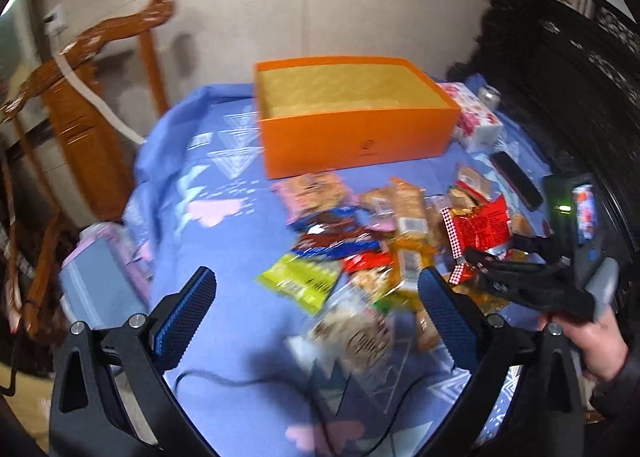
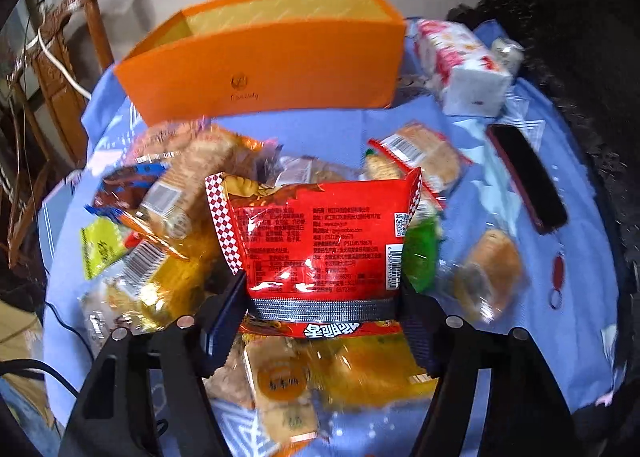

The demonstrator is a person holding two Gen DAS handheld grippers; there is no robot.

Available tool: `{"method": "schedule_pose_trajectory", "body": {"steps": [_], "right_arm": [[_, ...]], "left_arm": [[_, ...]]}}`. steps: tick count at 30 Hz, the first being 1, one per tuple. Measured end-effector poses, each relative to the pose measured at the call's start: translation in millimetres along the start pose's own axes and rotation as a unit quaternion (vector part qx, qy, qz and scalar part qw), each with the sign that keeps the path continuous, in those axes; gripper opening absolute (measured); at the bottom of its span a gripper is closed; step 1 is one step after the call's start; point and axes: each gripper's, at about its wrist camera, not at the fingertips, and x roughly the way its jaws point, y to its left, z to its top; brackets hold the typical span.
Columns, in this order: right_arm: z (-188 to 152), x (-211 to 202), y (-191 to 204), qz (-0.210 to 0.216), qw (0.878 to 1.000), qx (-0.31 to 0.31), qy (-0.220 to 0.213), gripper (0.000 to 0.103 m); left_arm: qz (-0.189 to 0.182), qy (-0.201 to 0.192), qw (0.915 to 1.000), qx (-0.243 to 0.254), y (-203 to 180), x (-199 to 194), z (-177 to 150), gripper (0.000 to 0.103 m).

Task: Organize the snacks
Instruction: 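Grasp the red wafer bag with the right gripper while the left gripper grasps a bread roll, then carry both snacks into the orange box and open both grippers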

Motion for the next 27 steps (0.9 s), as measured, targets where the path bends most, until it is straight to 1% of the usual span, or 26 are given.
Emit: {"method": "schedule_pose_trajectory", "body": {"steps": [3, 6, 8, 12, 14, 15, 16, 17, 18, 19, 22, 27], "right_arm": [[-3.7, -30.3, -6.8, 0.006, 0.999, 0.024, -0.021, 0.071], [-7.9, -54.1, -15.4, 0.022, 0.998, 0.043, -0.029, 0.072], [-10.0, -63.9, -19.1, 0.026, 0.998, 0.045, -0.029, 0.072], [-14.9, -71.8, -29.3, 0.027, 0.998, 0.041, -0.024, 0.072], [-15.7, -73.3, -38.2, 0.026, 0.998, 0.045, -0.024, 0.072], [-16.1, -73.3, -41.9, 0.027, 0.998, 0.048, -0.024, 0.072], [-16.1, -73.4, -46.2, 0.028, 0.998, 0.049, -0.025, 0.072], [-14.6, -73.0, -50.1, 0.031, 0.998, 0.051, -0.025, 0.072], [-15.1, -73.8, -52.5, 0.033, 0.998, 0.053, -0.027, 0.072], [-13.5, -73.5, -54.8, 0.037, 0.998, 0.053, -0.028, 0.072], [-7.0, -72.3, -58.6, 0.05, 0.997, 0.054, -0.036, 0.072], [13.2, -68.2, -59.4, 0.076, 0.994, 0.053, -0.05, 0.072]], "left_arm": [[-0.023, 0.007, 0.9996, 0.011, -17.4, 28.6, 13.3, 0.099], [-0.045, 0.023, 0.9986, 0.016, -42.4, 67.5, 28.2, 0.099], [-0.039, 0.034, 0.9982, 0.03, -60.9, 97.0, 35.9, 0.099], [-0.021, 0.077, 0.9957, 0.046, -89.7, 148.3, 38.9, 0.098], [-0.014, 0.088, 0.9948, 0.051, -97.1, 161.7, 36.0, 0.089], [-0.015, 0.093, 0.9943, 0.051, -98.3, 164.6, 33.8, 0.07], [-0.02, 0.107, 0.9929, 0.047, -99.2, 171.2, 30.9, 0.052], [-0.025, 0.114, 0.9924, 0.04, -98.2, 175.3, 29.6, 0.047], [-0.03, 0.11, 0.993, 0.032, -97.4, 175.8, 29.5, 0.044], [-0.038, 0.103, 0.9936, 0.025, -96.5, 173.7, 29.3, 0.036], [-0.055, 0.092, 0.9942, 0.015, -93.6, 161.7, 29.0, 0.035], [-0.086, 0.05, 0.995, 0.002, -78.7, 122.6, 39.4, 0.035]]}}
